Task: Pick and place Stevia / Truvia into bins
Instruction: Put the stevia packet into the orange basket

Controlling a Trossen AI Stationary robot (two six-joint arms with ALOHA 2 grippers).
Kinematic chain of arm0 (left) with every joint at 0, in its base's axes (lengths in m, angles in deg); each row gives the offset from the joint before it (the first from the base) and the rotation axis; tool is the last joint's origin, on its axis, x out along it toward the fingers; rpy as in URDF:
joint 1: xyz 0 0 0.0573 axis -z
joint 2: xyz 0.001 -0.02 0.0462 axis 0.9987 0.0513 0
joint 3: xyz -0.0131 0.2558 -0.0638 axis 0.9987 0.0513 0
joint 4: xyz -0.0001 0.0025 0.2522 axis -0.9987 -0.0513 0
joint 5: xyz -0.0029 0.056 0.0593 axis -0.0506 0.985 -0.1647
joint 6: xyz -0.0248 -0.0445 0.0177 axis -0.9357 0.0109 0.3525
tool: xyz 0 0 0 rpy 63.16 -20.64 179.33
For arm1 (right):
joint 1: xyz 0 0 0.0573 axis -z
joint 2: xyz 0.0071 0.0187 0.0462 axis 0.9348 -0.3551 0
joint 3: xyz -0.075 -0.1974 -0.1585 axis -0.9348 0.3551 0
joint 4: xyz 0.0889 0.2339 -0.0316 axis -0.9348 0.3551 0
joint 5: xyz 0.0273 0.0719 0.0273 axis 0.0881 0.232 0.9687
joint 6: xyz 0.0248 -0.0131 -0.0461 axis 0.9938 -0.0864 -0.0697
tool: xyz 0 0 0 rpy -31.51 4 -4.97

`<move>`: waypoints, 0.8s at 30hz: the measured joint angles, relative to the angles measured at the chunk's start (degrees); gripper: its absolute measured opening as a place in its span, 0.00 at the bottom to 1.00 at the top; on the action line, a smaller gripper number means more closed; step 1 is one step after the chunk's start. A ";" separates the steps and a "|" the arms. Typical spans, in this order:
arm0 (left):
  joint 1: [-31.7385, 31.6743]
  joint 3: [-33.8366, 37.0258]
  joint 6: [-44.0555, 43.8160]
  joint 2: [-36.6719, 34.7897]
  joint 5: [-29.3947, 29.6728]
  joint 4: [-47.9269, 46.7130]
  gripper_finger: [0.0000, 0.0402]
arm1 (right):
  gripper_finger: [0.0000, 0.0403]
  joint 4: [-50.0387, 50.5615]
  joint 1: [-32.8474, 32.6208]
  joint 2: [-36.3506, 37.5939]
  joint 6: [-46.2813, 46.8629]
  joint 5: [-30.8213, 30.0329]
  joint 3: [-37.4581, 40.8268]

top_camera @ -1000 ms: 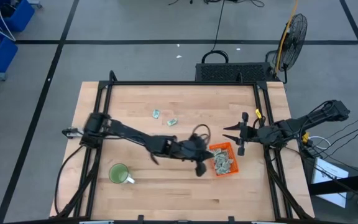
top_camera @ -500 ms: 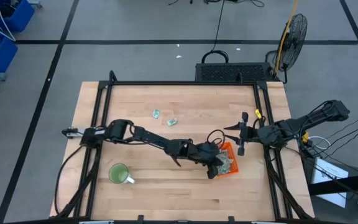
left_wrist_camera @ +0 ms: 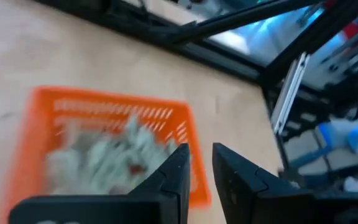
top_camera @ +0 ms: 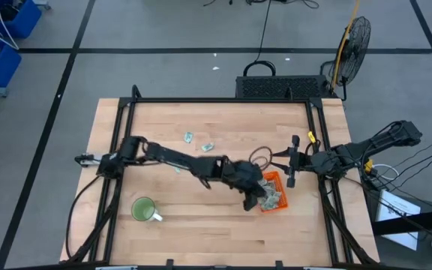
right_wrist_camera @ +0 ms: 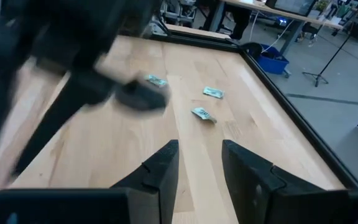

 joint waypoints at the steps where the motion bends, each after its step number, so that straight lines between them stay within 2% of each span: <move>1: -0.26 0.00 0.45 -1.99 -0.21 -3.86 0.19 | 0.29 0.02 0.00 -0.02 0.61 0.07 0.00; 5: -1.22 0.00 5.29 -10.49 0.75 -18.86 0.19 | 0.29 -0.30 0.02 -0.19 2.28 1.86 0.00; 9: -1.74 0.00 9.27 -17.40 8.74 -28.55 0.19 | 0.29 -7.20 0.56 -2.39 3.23 6.98 0.77; 13: -2.19 0.00 11.92 -23.37 19.67 -31.60 0.19 | 0.29 -19.08 2.53 -7.77 3.54 13.99 3.57; 16: -2.21 0.00 13.28 -26.94 25.38 -32.14 0.19 | 0.31 -24.73 5.45 -13.49 2.50 16.35 4.02; 20: -2.50 0.00 16.23 -30.07 29.42 -32.00 0.19 | 0.34 -38.72 11.05 -22.25 -1.54 24.31 4.02; 24: -3.03 0.00 16.75 -32.02 30.84 -32.01 0.19 | 0.38 -52.77 16.61 -31.47 -3.93 33.10 3.65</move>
